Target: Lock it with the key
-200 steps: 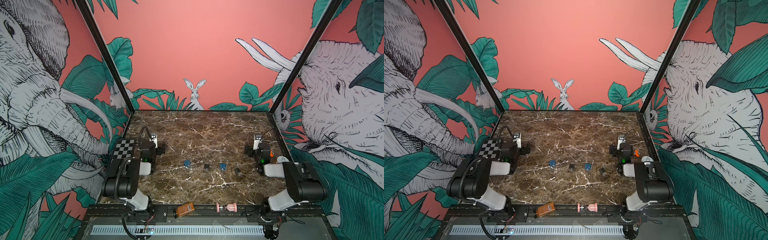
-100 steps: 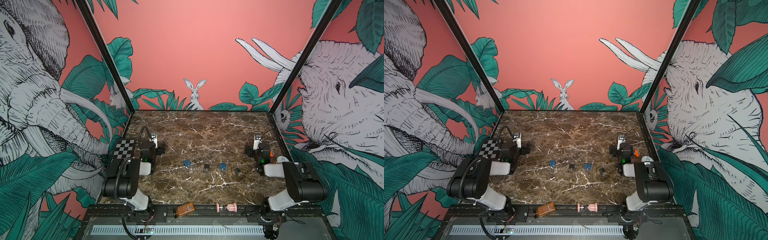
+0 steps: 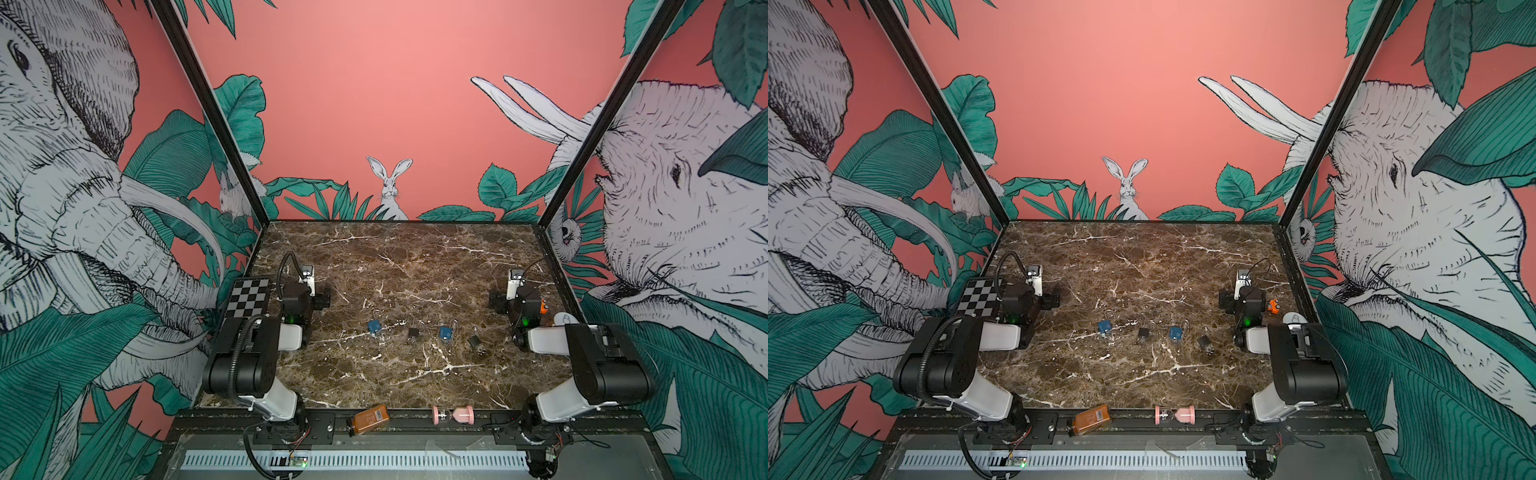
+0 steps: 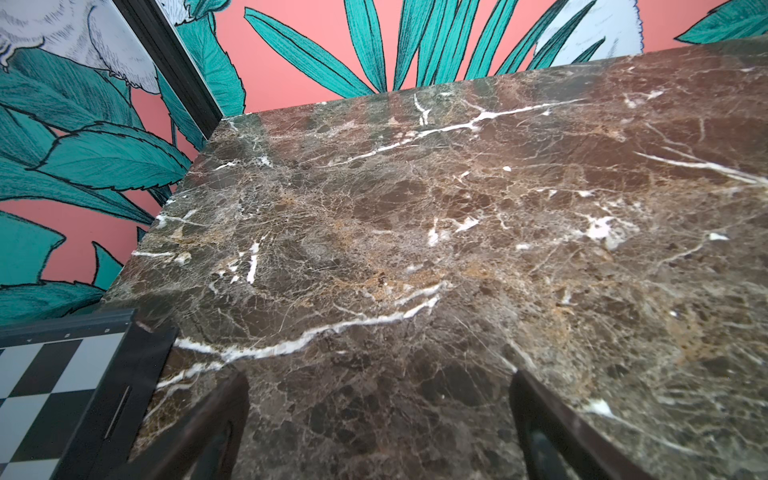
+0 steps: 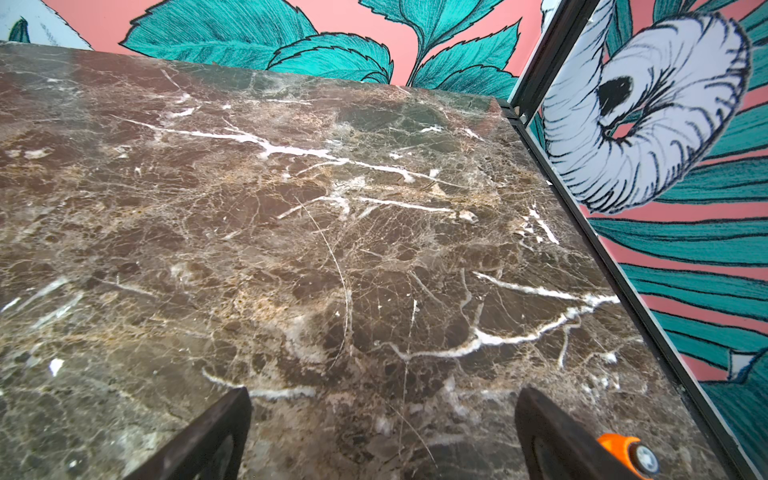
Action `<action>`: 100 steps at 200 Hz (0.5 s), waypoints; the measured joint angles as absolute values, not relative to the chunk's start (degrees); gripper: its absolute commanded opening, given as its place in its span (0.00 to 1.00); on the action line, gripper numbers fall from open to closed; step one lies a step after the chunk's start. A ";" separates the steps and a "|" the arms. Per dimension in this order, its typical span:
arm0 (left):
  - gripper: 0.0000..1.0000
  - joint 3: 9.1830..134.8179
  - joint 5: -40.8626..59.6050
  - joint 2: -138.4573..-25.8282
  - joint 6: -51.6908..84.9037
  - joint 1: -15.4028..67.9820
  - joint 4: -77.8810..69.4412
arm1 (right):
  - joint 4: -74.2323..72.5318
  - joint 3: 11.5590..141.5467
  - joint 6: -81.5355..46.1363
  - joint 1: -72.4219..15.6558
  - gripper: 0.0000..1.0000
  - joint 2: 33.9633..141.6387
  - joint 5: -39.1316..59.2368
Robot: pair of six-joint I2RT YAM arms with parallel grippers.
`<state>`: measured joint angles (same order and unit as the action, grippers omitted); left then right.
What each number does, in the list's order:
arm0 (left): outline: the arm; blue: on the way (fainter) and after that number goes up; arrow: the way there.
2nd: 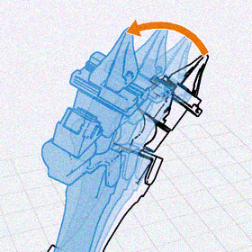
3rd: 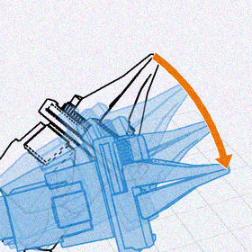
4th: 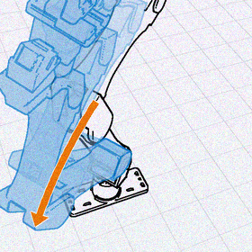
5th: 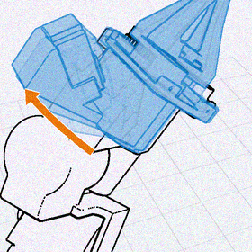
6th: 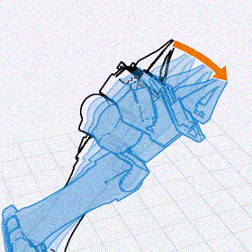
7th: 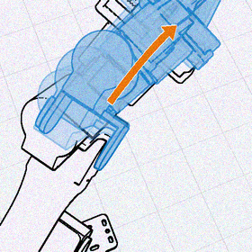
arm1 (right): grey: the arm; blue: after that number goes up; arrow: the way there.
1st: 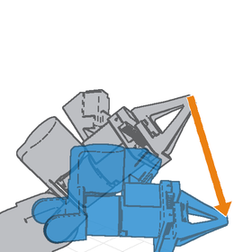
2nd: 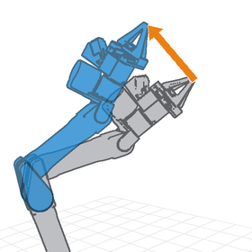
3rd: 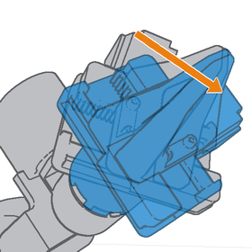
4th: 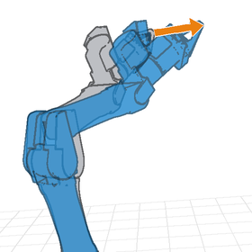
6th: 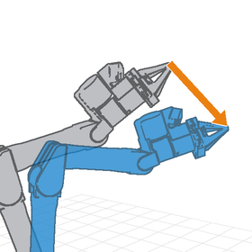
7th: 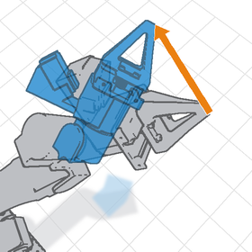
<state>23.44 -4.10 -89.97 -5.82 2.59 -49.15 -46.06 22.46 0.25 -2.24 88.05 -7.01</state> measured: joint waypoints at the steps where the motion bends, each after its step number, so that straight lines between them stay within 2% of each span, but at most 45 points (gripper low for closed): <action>1: 0.98 23.44 -4.10 -89.97 -5.82 2.59 -49.15 | -46.06 22.46 0.25 -2.24 0.98 88.05 -7.03; 46: 0.98 24.36 -6.37 -88.18 -6.00 3.33 -44.80 | -41.65 23.88 0.80 -2.68 0.98 86.24 -6.96; 76: 0.98 30.72 -14.15 -77.60 -2.66 5.65 -31.03 | -22.94 34.39 -0.16 -8.12 0.98 77.69 -12.97; 100: 0.98 38.52 -15.00 -72.05 5.13 6.31 -20.14 | -9.23 43.94 -6.96 -13.54 0.98 72.60 -17.69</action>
<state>38.52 -15.00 -72.05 5.13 6.31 -20.14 -9.23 43.94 -6.96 -13.54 72.60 -17.69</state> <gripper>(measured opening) 0.980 0.979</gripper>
